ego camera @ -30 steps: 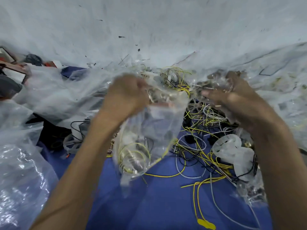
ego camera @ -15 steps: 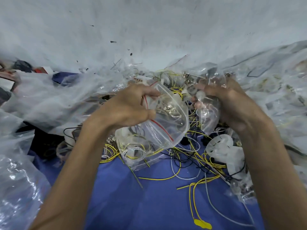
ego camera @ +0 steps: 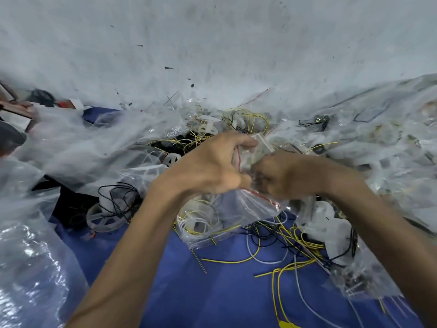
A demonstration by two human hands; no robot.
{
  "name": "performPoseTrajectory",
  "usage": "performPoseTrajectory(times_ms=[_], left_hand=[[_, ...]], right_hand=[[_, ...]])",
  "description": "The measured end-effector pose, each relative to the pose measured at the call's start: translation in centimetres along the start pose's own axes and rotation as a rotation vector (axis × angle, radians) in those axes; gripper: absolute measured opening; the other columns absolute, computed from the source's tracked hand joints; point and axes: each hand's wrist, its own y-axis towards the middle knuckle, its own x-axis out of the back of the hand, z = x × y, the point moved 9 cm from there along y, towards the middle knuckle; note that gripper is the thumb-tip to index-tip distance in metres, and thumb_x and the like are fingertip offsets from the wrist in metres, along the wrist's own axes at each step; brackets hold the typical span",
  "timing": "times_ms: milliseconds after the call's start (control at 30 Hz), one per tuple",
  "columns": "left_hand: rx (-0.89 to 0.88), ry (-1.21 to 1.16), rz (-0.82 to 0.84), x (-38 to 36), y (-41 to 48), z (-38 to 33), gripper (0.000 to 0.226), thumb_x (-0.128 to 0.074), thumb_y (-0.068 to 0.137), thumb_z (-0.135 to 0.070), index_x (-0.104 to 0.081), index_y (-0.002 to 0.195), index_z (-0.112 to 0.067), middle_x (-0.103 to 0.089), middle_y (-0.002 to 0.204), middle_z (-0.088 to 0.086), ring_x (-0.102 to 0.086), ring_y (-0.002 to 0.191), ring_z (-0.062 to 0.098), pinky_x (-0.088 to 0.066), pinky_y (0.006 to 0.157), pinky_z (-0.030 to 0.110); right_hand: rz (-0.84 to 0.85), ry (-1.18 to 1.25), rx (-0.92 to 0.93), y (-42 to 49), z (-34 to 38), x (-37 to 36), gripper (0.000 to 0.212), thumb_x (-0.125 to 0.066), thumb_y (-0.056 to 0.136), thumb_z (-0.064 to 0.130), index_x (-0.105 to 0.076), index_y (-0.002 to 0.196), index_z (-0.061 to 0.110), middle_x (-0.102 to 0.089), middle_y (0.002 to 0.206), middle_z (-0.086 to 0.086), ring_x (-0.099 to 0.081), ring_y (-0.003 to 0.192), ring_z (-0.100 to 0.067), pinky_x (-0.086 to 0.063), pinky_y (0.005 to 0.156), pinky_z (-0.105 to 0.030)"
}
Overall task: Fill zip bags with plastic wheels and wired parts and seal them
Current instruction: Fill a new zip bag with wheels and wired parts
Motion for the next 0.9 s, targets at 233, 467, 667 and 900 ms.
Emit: performPoseTrajectory(times_ms=[233,467,667,900], left_hand=[[0.0,-0.022,-0.013,0.5,-0.6,-1.0,0.077,-0.061,0.054,-0.025,-0.053,0.131,-0.028,-0.055,0.127,-0.019,-0.057,0.103,-0.001,-0.043,0.093,0.018],[0.047,-0.105,-0.155,1.4,-0.2,-0.4,0.06,-0.065,0.063,-0.014,-0.06,0.122,-0.022,-0.063,0.109,-0.016,-0.057,0.09,0.0,-0.043,0.086,0.017],[0.103,-0.104,-0.17,1.4,0.3,1.5,0.053,-0.068,0.074,-0.011,-0.059,0.126,-0.021,-0.06,0.116,-0.012,-0.054,0.089,0.003,-0.038,0.074,0.011],[0.168,-0.211,-0.344,3.8,0.3,3.5,0.046,-0.068,0.073,-0.01,-0.063,0.118,-0.019,-0.055,0.092,-0.025,-0.051,0.083,-0.008,-0.038,0.068,0.003]], right_hand=[[0.101,0.093,0.114,1.1,2.9,-1.4,0.038,-0.036,0.097,0.01,-0.042,0.06,0.014,-0.051,0.071,-0.001,-0.046,0.061,-0.007,-0.036,0.057,-0.006],[-0.12,-0.132,0.062,1.6,3.1,-0.1,0.037,-0.027,0.1,0.011,-0.048,0.126,-0.006,-0.05,0.131,-0.024,-0.049,0.12,-0.022,-0.027,0.079,-0.019],[0.153,0.016,-0.006,1.5,2.2,-3.9,0.049,-0.047,0.095,0.021,-0.032,0.14,0.009,-0.045,0.139,-0.012,-0.042,0.127,-0.024,-0.024,0.085,-0.018],[0.149,0.193,-0.026,2.5,3.5,-1.3,0.043,-0.054,0.092,0.024,-0.045,0.128,0.002,-0.053,0.123,-0.011,-0.045,0.077,-0.008,-0.028,0.073,-0.01]])
